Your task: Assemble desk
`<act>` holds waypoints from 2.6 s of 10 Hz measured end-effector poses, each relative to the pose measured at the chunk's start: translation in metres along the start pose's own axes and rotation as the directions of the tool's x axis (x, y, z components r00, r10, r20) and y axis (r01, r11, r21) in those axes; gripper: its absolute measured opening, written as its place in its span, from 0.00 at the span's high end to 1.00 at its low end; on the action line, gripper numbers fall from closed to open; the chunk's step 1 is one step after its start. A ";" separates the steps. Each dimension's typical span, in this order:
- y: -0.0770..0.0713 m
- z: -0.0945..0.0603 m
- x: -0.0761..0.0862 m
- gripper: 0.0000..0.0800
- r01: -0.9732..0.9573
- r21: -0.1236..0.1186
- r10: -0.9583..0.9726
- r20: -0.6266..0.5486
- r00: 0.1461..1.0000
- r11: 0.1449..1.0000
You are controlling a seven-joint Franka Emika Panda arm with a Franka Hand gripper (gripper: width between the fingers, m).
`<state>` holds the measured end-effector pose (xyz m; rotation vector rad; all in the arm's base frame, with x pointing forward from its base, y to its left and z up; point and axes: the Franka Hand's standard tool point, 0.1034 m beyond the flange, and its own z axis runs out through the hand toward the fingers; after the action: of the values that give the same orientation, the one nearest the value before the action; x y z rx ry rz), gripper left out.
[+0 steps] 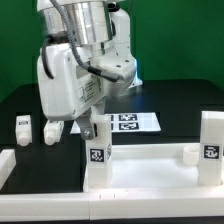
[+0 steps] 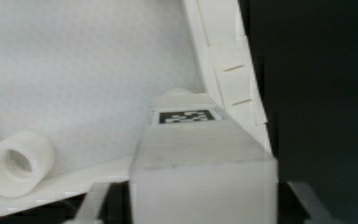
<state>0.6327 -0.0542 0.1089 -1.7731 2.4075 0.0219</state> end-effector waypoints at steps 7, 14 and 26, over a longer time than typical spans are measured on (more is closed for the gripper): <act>-0.010 -0.055 -0.024 0.19 0.116 0.021 -0.117 0.053 0.992 0.993; -0.006 -0.046 -0.024 0.19 0.145 0.010 -0.145 0.048 0.988 0.989; 0.085 -0.005 -0.035 0.19 0.223 -0.056 -0.222 0.028 0.975 0.973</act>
Offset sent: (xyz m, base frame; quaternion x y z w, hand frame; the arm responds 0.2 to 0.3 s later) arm 0.0029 -0.0014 0.0344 -0.0112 0.0149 -0.0990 0.9949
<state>0.5616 0.0044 0.1119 -2.0476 2.2005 0.0863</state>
